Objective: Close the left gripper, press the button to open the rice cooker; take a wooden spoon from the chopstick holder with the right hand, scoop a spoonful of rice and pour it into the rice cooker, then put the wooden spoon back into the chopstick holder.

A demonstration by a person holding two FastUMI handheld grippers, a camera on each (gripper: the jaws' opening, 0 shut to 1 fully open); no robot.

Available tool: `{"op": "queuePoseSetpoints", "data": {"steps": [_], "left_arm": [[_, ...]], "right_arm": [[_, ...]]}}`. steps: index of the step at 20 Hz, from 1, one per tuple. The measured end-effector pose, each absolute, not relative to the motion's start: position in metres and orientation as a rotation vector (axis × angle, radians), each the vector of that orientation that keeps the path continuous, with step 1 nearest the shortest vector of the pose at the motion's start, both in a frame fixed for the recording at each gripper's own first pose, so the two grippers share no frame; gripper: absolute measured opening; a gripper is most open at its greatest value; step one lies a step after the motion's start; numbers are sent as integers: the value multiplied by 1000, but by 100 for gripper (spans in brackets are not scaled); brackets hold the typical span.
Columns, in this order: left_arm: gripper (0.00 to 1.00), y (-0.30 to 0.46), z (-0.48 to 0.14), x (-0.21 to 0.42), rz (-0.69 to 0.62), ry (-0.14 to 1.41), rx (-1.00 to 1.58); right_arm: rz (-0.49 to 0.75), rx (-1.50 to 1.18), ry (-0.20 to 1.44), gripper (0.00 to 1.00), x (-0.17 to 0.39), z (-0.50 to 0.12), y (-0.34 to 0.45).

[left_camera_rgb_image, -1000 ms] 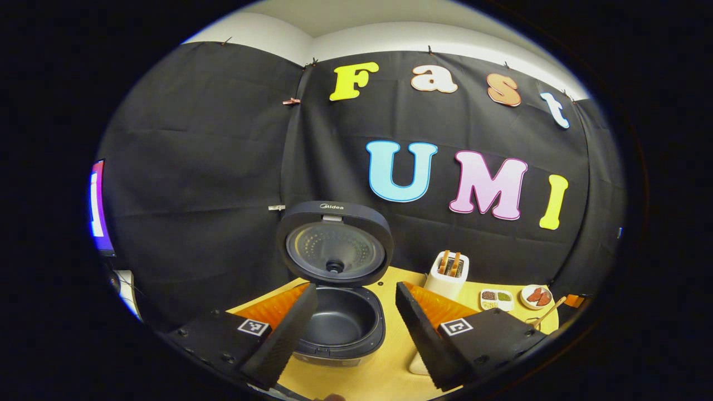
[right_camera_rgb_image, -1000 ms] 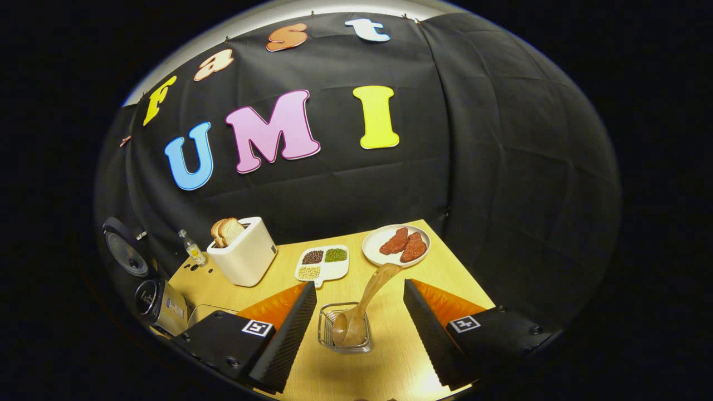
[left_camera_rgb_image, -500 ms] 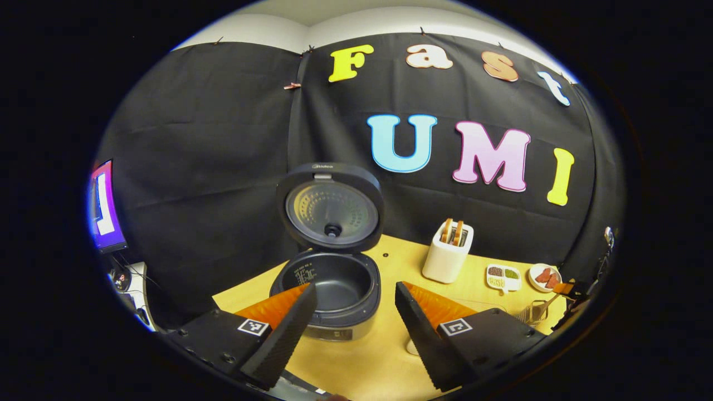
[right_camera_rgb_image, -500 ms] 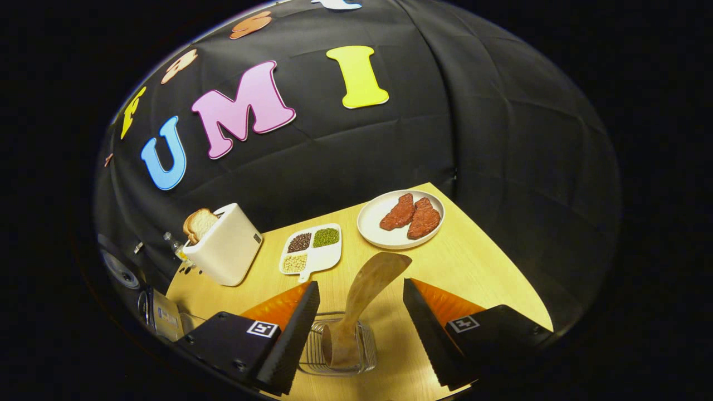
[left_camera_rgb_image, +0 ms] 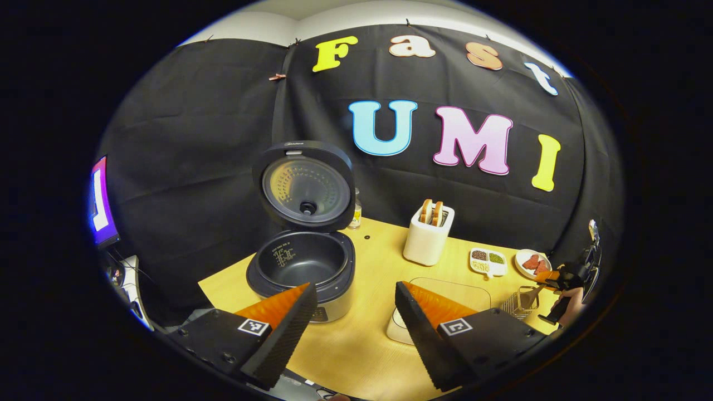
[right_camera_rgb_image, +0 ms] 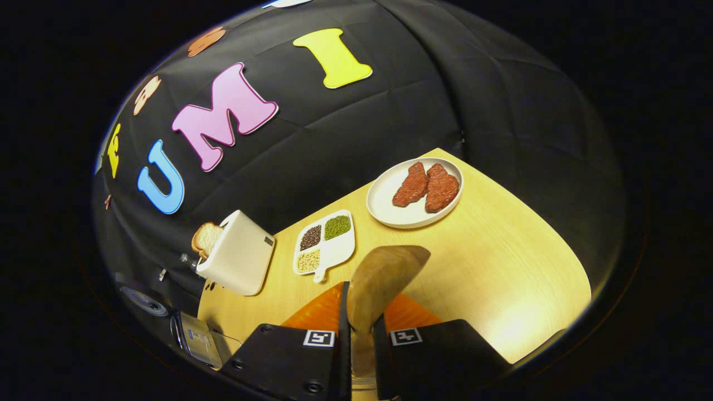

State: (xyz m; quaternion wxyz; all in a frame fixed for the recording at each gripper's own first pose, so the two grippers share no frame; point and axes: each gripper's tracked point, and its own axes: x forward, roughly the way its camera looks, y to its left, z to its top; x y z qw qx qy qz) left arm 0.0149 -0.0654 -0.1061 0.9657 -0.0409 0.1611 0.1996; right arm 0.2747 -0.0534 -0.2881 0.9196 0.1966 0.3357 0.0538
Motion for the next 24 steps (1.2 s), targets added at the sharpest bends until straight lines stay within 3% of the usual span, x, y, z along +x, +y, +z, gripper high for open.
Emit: {"op": "queuePoseSetpoints", "data": {"steps": [3,16,24], "left_arm": [[95,-66,-109,13,397,325,-107],[95,17,-111,-16,361,283,-135],[96,72,-128,-45,322,287,-211]], "right_arm": [[138,371,649,17,266,-260,-55],[129,421,416,16,234,-125,-17],[272,375,375,16,183,-95,90]]}}
